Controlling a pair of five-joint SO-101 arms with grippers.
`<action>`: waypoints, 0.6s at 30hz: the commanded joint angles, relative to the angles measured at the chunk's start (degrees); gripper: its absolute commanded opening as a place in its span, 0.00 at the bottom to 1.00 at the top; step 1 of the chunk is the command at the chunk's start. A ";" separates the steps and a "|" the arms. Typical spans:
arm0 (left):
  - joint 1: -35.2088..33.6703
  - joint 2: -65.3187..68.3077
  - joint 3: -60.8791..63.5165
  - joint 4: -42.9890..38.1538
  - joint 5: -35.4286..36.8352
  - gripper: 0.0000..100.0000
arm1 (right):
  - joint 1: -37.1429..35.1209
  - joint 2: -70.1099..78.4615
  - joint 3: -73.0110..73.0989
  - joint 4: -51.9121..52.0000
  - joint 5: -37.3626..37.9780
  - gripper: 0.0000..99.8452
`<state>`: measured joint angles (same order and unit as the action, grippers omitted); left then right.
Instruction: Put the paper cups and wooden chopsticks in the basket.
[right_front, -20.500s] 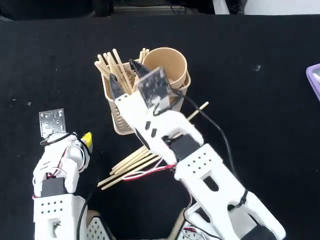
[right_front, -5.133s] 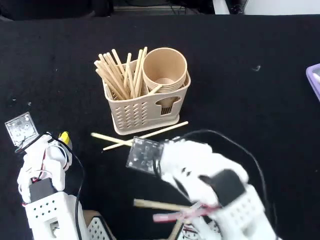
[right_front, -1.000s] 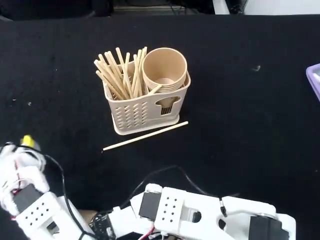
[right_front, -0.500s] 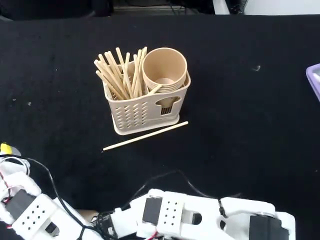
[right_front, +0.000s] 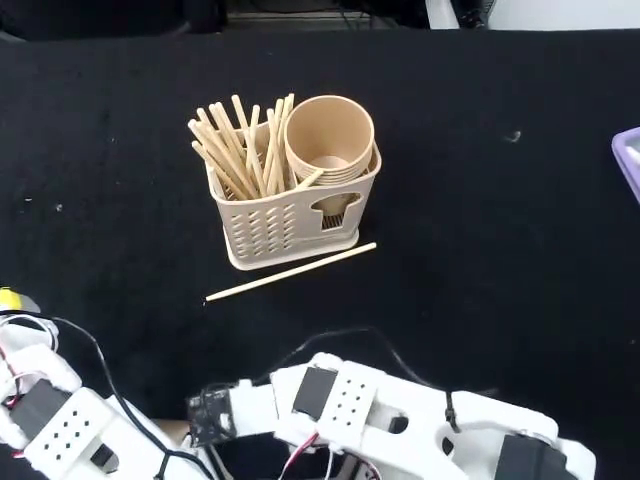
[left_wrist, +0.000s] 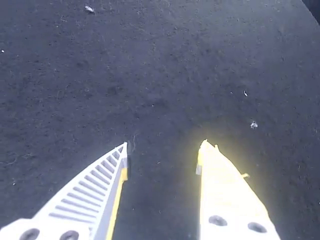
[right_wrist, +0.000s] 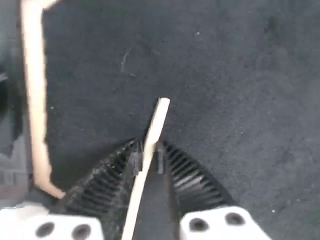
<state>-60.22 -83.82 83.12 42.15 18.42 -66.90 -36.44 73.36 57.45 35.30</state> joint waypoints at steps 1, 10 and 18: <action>-0.48 -0.35 -3.38 -0.88 0.70 0.22 | 1.76 -0.04 -2.77 4.04 4.75 0.01; -0.48 -0.09 -3.38 -0.79 0.70 0.22 | 26.81 -0.04 -25.19 10.11 9.41 0.01; 4.26 -0.44 -2.24 -0.79 0.35 0.22 | 37.01 -0.04 -49.63 16.18 0.88 0.01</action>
<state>-58.81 -83.82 83.12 42.15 18.42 -31.21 -36.35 35.21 69.67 41.19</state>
